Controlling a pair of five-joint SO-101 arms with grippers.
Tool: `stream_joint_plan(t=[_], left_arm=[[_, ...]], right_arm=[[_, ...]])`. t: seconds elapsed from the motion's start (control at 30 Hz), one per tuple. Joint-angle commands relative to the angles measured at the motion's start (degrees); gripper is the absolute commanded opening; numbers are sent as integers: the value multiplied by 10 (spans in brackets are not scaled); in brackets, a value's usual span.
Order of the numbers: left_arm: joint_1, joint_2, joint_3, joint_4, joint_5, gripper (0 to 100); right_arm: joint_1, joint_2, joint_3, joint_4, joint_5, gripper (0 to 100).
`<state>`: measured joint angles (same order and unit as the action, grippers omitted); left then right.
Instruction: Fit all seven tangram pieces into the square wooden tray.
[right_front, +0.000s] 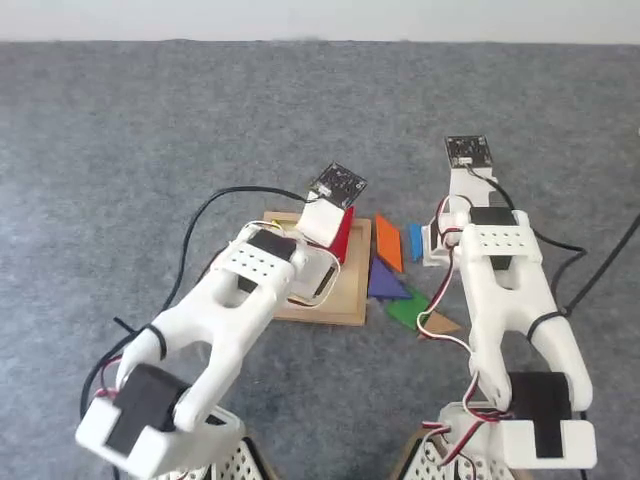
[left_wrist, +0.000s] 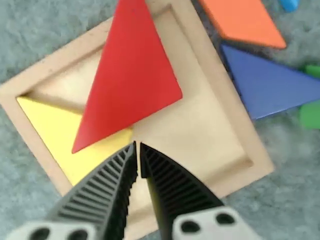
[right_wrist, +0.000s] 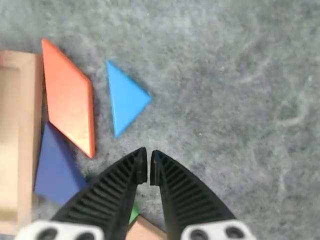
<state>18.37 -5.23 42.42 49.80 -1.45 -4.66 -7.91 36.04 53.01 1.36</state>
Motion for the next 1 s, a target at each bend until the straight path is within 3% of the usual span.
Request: stream_joint_plan(t=[0.0,0.37,0.5,0.7,0.83,0.97], left_arm=[[-42,12,-46,-14,5,15],[-53,89,-109,-18,6,15],[-62,65,-107,-25,44,15],[-99,-2,-58,-74,98,15],[-103,-94,1,-78,99,15],[-147,-200,91,-142,102,15]], right_arm=[[5,-31,-4,-9,-6,34],[4,-31,6,-29,-7,34],[3,-31,6,-29,-7,34],[-18,-31,5,-29,-4,36],[-22,-32,4,-41,-1,37],[-54,-31,3,-80,13,36]])
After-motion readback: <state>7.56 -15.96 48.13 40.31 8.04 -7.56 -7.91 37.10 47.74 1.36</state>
